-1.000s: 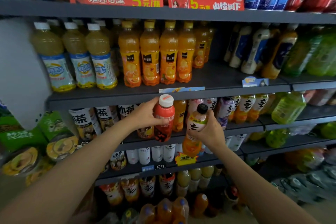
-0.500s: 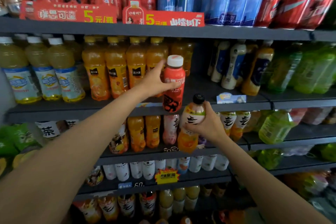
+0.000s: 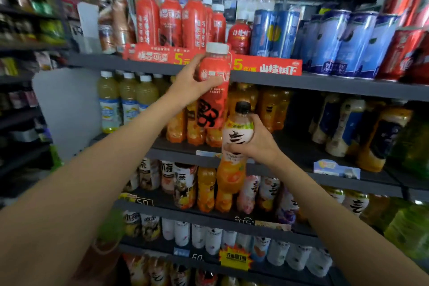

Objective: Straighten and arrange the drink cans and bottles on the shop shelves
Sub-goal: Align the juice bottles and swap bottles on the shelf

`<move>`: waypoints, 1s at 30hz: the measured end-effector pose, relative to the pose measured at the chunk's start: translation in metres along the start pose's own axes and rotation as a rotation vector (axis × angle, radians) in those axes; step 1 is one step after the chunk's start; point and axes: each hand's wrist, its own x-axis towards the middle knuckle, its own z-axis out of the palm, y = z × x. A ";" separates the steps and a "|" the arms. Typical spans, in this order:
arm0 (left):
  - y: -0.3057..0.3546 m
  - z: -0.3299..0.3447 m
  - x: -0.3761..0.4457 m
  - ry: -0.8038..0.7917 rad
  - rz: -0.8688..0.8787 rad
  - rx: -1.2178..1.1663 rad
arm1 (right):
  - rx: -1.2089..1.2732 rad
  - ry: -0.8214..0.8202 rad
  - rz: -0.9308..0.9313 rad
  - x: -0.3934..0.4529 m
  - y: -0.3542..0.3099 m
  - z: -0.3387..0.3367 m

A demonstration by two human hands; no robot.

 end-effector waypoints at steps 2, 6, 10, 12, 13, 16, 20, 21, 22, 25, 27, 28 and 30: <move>0.008 -0.023 0.011 0.057 0.033 0.000 | 0.013 0.006 -0.045 0.011 -0.017 0.010; 0.031 -0.059 0.040 0.157 0.077 -0.043 | -0.070 -0.012 -0.046 0.032 -0.033 0.025; 0.040 -0.073 0.052 0.230 0.107 -0.132 | -0.129 -0.093 0.040 0.036 -0.020 0.038; 0.031 -0.073 0.053 0.225 0.089 -0.132 | -0.102 -0.055 0.071 0.032 -0.012 0.043; 0.026 -0.072 0.053 0.214 0.080 -0.114 | -0.088 -0.032 0.091 0.031 -0.010 0.045; 0.019 -0.064 0.050 0.154 0.087 -0.103 | -0.075 0.061 0.121 0.032 -0.004 0.042; 0.015 -0.048 0.046 0.121 0.091 -0.114 | -0.091 0.303 0.182 0.033 0.003 0.020; 0.016 -0.044 0.043 0.113 0.090 -0.128 | -0.099 0.384 0.192 0.035 0.006 0.013; 0.017 -0.040 0.041 0.099 0.090 -0.139 | -0.111 0.451 0.200 0.036 0.010 0.005; 0.016 -0.026 0.035 0.076 0.088 -0.147 | -0.155 0.558 0.204 0.041 0.017 -0.016; 0.015 -0.017 0.032 0.061 0.074 -0.158 | -0.185 0.584 0.202 0.045 0.020 -0.027; 0.014 -0.012 0.031 0.048 0.072 -0.163 | -0.195 0.592 0.193 0.046 0.021 -0.032; 0.017 -0.003 0.030 0.033 0.076 -0.158 | -0.208 0.600 0.176 0.048 0.027 -0.040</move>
